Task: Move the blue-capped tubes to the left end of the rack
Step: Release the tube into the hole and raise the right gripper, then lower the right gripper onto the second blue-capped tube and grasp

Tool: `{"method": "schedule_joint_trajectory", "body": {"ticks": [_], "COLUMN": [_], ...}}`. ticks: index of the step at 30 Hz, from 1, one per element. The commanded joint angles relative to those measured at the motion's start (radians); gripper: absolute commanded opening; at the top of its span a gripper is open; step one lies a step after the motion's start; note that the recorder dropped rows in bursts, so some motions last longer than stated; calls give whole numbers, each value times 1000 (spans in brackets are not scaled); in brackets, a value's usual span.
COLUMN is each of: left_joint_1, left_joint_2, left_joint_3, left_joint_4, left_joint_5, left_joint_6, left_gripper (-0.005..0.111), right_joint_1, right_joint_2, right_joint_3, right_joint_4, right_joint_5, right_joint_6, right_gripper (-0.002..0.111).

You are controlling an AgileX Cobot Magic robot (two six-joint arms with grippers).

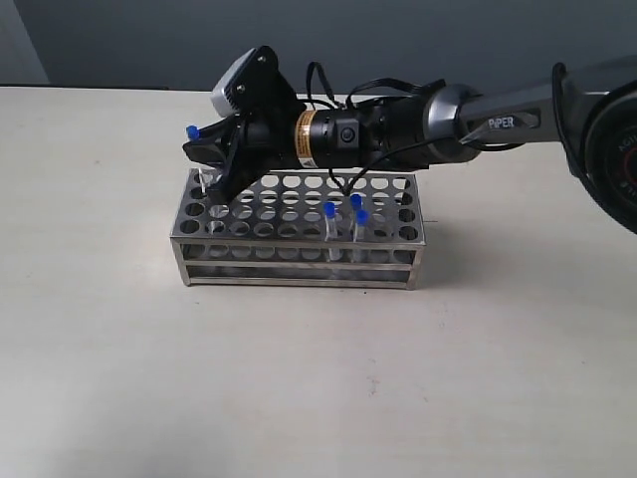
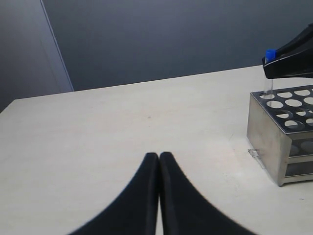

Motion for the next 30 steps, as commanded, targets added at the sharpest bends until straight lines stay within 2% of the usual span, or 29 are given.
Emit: {"method": "schedule_joint_trajectory", "body": {"ticks": [1, 7, 11, 15, 18, 23, 30], "left_joint_1": [-3, -3, -3, -3, -3, -3, -3], "left_joint_2": [-5, -5, -5, -5, -5, -5, -5], "left_joint_3": [-3, -3, -3, -3, -3, -3, -3], "left_joint_4": [2, 2, 2, 2, 2, 2, 2], "left_joint_5": [-1, -1, -1, -1, -1, -1, -1], "left_joint_6": [0, 0, 0, 0, 0, 0, 0], "left_gripper": [1, 1, 1, 1, 1, 1, 1], "right_joint_1": [-3, -5, -5, -31, -71, -141, -153], "right_joint_2": [5, -11, -103, -221, -313, -470, -683], "right_joint_3": [2, 2, 2, 6, 36, 214, 598], "right_joint_4": [-5, -5, -34, -107, -132, -132, -125], "right_joint_5": [17, 22, 176, 328, 348, 318, 278], "right_joint_6": [14, 83, 213, 244, 257, 314, 324], "right_gripper": [40, 43, 43, 43, 43, 43, 43]}}
